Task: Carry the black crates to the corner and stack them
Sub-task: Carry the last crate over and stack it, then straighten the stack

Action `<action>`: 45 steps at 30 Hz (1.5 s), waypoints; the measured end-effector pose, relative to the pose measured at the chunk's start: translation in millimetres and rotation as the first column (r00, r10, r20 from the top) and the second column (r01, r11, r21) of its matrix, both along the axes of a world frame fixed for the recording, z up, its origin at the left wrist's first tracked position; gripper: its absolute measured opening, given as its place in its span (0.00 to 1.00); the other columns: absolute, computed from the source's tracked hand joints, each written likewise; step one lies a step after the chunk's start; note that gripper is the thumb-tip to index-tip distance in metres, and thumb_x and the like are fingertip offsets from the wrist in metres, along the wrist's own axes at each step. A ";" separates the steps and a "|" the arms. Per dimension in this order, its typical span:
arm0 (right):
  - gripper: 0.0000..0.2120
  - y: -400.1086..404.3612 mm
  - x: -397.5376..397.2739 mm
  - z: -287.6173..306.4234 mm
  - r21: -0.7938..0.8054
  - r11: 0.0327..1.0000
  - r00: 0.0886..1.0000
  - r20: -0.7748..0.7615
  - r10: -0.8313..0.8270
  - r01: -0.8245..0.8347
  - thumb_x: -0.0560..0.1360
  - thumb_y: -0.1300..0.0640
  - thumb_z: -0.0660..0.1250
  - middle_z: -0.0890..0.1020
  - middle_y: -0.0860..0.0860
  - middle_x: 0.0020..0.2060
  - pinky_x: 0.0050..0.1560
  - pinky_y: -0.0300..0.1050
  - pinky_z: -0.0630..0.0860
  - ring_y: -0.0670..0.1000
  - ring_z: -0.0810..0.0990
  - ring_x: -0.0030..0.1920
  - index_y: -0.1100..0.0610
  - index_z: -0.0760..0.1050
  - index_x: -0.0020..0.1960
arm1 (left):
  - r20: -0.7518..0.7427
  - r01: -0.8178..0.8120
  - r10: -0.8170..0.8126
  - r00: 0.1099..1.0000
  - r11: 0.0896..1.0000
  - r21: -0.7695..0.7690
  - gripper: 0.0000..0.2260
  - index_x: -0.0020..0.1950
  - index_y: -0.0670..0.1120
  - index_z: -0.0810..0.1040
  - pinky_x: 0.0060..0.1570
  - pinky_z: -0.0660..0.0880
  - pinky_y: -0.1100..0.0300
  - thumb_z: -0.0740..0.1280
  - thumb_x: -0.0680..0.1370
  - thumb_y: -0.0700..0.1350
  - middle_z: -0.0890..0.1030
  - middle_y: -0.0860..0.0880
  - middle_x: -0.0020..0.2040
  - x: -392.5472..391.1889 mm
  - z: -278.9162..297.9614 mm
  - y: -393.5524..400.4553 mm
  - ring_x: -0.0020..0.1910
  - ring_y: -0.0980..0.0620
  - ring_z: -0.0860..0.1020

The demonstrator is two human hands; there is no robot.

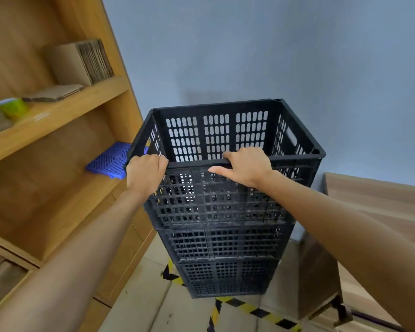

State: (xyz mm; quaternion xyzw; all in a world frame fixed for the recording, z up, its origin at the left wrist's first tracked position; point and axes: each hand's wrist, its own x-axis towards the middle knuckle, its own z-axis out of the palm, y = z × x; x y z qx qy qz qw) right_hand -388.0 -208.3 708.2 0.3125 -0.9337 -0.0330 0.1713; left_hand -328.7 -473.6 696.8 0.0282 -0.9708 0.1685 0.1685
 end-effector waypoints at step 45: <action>0.37 -36.2 -2.0 0.7 -0.108 0.960 0.966 0.036 -0.255 0.258 0.69 0.22 0.44 0.74 0.48 0.24 0.32 0.43 0.70 0.48 0.74 0.27 0.54 0.68 0.30 | 0.005 0.456 -0.459 0.889 0.885 0.094 0.25 0.31 0.44 0.67 0.26 0.60 0.60 0.38 0.78 0.50 0.65 0.51 0.25 -68.4 9.1 -23.7 0.23 0.50 0.63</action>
